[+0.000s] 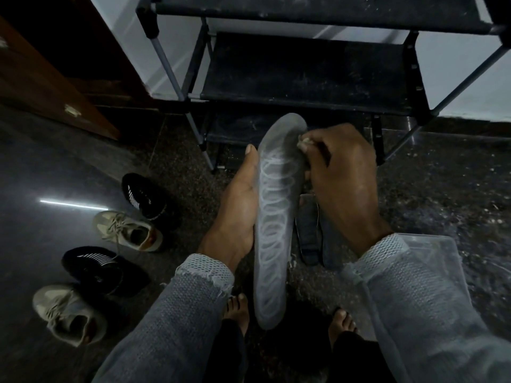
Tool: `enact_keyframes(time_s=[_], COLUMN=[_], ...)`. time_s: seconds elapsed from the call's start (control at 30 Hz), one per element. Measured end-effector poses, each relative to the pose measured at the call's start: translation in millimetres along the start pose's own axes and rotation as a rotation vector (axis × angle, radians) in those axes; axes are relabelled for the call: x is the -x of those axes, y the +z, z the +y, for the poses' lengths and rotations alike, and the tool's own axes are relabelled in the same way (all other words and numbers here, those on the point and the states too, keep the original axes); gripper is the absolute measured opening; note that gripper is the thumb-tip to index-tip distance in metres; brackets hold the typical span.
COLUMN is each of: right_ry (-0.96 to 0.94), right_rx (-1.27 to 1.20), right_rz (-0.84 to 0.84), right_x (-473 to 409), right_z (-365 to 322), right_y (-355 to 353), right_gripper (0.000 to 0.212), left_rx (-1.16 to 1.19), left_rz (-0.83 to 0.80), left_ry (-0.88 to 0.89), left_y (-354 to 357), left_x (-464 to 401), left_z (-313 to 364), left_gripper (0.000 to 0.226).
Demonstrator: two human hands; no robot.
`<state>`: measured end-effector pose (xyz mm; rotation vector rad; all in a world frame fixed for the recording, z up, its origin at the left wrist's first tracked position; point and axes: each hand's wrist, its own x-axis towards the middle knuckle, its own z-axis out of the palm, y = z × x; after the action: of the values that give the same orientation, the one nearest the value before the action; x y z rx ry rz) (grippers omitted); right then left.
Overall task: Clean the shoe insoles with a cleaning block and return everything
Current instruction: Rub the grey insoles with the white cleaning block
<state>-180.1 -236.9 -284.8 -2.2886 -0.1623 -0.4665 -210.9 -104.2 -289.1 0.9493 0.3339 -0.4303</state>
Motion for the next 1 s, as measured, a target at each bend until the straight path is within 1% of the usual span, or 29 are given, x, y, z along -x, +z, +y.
enact_keyframes(time_s=[0.07, 0.17, 0.27, 0.37, 0.43, 0.5, 0.57, 0.63, 0.73, 0.87, 0.93, 1.0], right_ry=[-0.007, -0.078, -0.168, -0.106, -0.041, -0.010, -0.022, -0.076, -0.132, -0.047, -0.003, -0.031], right_rx=[0.029, 0.025, 0.015, 0.019, 0.025, 0.029, 0.029, 0.011, 0.005, 0.016, 0.006, 0.011], right_rz=[-0.004, -0.066, -0.086, -0.069, -0.035, -0.011, -0.032, -0.067, -0.102, -0.058, -0.026, -0.032], right_x=[3.1, 14.1, 19.9, 13.1, 6.6, 4.9, 9.8, 17.5, 20.7, 9.2, 5.8, 9.2], right_z=[-3.2, -21.2, -31.3, -21.7, -11.3, -7.3, -13.7, -25.6, -32.0, -18.3, -12.6, -15.5], right_y=[1.2, 11.3, 18.7, 12.8, 6.1, 3.2, 7.4, 15.1, 20.6, 9.0, 4.1, 7.0], right_gripper=[0.011, 0.012, 0.012, 0.012, 0.012, 0.011, 0.012, 0.013, 0.014, 0.012, 0.012, 0.012], left_rx=[-0.047, -0.126, -0.059, -0.069, -0.006, 0.025, 0.015, -0.017, 0.071, 0.090, 0.072, 0.078], left_rz=[0.020, 0.064, 0.063, 0.043, 0.011, 0.013, 0.029, 0.069, 0.051, -0.017, -0.019, -0.016], left_ry=[0.003, 0.028, 0.001, 0.035, 0.004, -0.018, -0.013, 0.008, -0.009, -0.012, -0.028, -0.030], left_y=[-0.2, -3.4, -3.1, -0.3, 2.5, 1.4, -0.6, -2.7, -3.7, 0.5, 0.9, 0.1], left_x=[2.1, 1.7, 2.9, 2.1, 2.3, 1.1, 0.5, 0.2, 0.9, 1.7, 1.7, 1.0], left_z=[1.4, 3.9, 5.3, 4.2, 3.1, 1.2, 1.6, 3.3, 5.6, 3.1, 1.6, 1.4], left_gripper=[0.058, 0.060, 0.060, 0.057, 0.055, 0.057, 0.059, 0.061, 0.062, 0.058, 0.059, 0.058])
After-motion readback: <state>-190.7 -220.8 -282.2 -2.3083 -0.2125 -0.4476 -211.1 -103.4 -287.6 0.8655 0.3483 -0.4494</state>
